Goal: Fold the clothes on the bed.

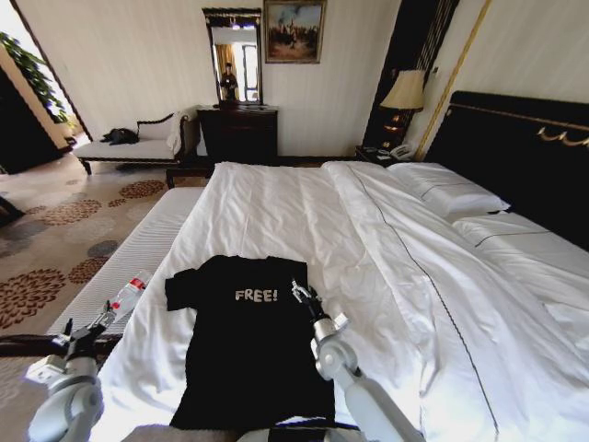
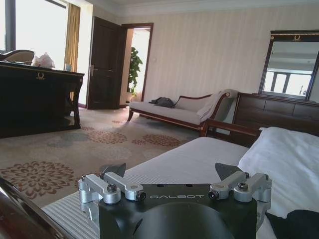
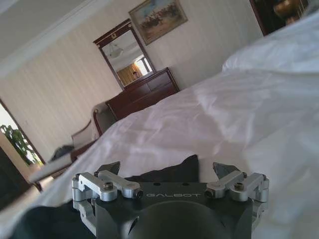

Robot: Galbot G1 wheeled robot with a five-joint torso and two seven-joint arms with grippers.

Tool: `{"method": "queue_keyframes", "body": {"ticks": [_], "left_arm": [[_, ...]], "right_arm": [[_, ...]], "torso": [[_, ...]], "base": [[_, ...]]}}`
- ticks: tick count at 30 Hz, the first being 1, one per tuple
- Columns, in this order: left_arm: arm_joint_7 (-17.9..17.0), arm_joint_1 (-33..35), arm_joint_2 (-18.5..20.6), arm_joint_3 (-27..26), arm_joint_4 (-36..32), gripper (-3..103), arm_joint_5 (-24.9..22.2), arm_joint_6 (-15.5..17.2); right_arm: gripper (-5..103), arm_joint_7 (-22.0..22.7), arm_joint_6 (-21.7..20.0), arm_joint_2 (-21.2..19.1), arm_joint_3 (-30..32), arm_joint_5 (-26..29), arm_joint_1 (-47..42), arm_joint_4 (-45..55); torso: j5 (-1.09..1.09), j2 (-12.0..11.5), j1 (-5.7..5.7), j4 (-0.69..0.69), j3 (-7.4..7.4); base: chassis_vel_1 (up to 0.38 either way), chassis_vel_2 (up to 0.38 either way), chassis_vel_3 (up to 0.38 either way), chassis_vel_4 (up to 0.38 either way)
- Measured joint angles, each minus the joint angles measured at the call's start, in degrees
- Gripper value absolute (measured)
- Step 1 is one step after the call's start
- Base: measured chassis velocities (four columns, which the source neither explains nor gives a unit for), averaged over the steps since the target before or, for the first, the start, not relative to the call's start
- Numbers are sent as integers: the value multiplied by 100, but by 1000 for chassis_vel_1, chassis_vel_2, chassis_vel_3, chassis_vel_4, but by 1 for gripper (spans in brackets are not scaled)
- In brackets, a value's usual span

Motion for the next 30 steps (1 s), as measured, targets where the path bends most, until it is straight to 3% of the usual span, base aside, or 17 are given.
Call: {"method": "queue_keyframes", "body": {"ticks": [4,10,12,28,29,30], "left_arm": [[-1,1,-5,0,5,100,0,-5],[-5,-5,-39,39,-2,100,25,-6],[-5,-6,-43,42,-2,100,30,-6],[-8,-34,-58,50,102,100,83,-23],[-9,-39,-59,56,115,100,91,-23],[-10,-45,-59,60,126,100,95,-24]], "right_arm": [[100,100,-62,-120,-29,-221,3,-20],[100,113,-50,-271,-148,-1258,82,-349],[100,91,-33,-310,-188,-1379,98,-368],[101,-305,98,-317,-408,-1619,512,-995],[92,-321,106,-304,-410,-1614,531,-1045],[92,-334,116,-297,-411,-1601,537,-1059]], "torso": [[0,0,0,0,0],[0,0,0,0,0],[0,0,0,0,0],[0,0,0,0,0],[-1,0,0,0,0],[-1,0,0,0,0]], "base": [[0,0,0,0],[0,0,0,0],[0,0,0,0],[0,0,0,0],[0,0,0,0],[0,0,0,0]]}}
